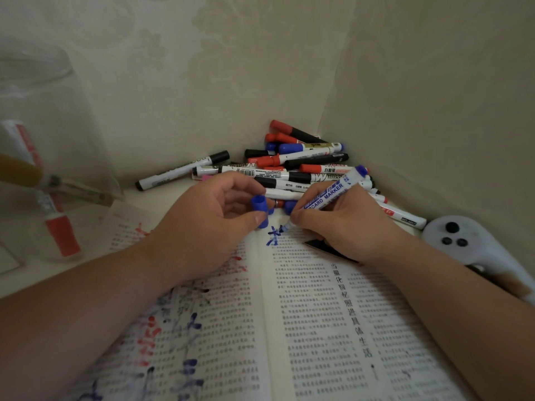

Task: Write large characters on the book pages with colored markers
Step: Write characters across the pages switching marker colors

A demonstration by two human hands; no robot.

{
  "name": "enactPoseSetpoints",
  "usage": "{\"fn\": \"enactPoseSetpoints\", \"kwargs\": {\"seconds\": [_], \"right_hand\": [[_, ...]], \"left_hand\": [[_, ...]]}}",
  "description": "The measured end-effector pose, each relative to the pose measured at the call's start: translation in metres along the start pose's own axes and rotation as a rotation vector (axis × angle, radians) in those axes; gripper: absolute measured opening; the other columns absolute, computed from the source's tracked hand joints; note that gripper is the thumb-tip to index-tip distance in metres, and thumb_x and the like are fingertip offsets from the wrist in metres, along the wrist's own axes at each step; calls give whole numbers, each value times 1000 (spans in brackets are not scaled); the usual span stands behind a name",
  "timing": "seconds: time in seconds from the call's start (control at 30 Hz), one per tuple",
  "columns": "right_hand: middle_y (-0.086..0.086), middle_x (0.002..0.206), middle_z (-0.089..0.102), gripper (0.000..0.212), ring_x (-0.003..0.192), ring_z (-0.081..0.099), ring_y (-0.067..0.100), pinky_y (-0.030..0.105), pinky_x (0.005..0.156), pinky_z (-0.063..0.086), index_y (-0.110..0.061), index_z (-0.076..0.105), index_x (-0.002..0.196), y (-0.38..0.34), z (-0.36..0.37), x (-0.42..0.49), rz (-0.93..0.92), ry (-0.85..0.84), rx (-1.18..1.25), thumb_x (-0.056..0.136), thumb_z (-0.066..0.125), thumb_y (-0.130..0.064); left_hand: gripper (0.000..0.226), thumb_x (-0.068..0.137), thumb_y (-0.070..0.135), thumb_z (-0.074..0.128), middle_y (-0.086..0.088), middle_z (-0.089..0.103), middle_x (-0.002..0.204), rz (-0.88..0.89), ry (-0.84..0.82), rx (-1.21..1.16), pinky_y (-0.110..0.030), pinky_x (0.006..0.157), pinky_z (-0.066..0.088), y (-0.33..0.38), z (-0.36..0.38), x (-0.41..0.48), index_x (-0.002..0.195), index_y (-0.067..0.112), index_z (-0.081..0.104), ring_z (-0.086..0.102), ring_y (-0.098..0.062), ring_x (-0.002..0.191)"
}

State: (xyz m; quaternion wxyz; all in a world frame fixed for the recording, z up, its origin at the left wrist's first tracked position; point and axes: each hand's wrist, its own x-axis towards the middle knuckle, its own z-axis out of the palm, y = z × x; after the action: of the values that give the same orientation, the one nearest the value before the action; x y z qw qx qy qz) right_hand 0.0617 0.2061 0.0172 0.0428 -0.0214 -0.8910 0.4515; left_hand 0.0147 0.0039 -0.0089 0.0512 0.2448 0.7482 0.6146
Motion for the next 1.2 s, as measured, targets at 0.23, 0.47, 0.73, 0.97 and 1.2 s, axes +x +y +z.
{"fn": "enactPoseSetpoints", "kwargs": {"seconds": [0.23, 0.47, 0.73, 0.97, 1.2], "right_hand": [[-10, 49, 58, 13, 44, 51, -1, 13, 46, 38, -12, 71, 76, 1, -1, 0, 15, 5, 42, 89, 73, -10], [-2, 58, 66, 15, 54, 58, 9, 24, 54, 45, -19, 72, 72, 1, 0, -1, -22, -50, 14, 85, 77, -14], [-5, 52, 59, 8, 46, 51, 2, 16, 47, 39, -5, 71, 77, 2, -2, 1, 15, -26, 42, 85, 74, -6], [-6, 50, 58, 13, 44, 50, 1, 17, 47, 39, -10, 69, 74, 1, -1, 1, 5, -50, 67, 86, 73, -6], [-1, 55, 62, 16, 48, 52, 8, 21, 49, 40, -15, 71, 71, 1, -1, -2, -5, -102, 93, 85, 75, -7]], "left_hand": [[38, 83, -1, 75, 16, 75, 97, 8, -10, 77, -25, 89, 56, -2, -1, 0, 93, 35, 68, 73, -5, 91], [42, 87, 1, 72, 17, 75, 97, 30, -20, 135, -27, 89, 56, -4, -1, -1, 95, 42, 68, 72, -3, 93], [40, 86, 3, 73, 19, 73, 93, 44, -26, 221, -18, 83, 56, -2, 0, -2, 95, 42, 68, 70, -1, 89], [37, 83, 9, 78, 10, 69, 85, 33, -27, 286, -13, 71, 52, -1, 0, -3, 92, 44, 69, 65, -5, 75], [18, 84, 26, 79, 14, 69, 85, 29, -28, 259, -13, 71, 52, 3, 1, -4, 95, 37, 69, 65, -3, 80]]}}
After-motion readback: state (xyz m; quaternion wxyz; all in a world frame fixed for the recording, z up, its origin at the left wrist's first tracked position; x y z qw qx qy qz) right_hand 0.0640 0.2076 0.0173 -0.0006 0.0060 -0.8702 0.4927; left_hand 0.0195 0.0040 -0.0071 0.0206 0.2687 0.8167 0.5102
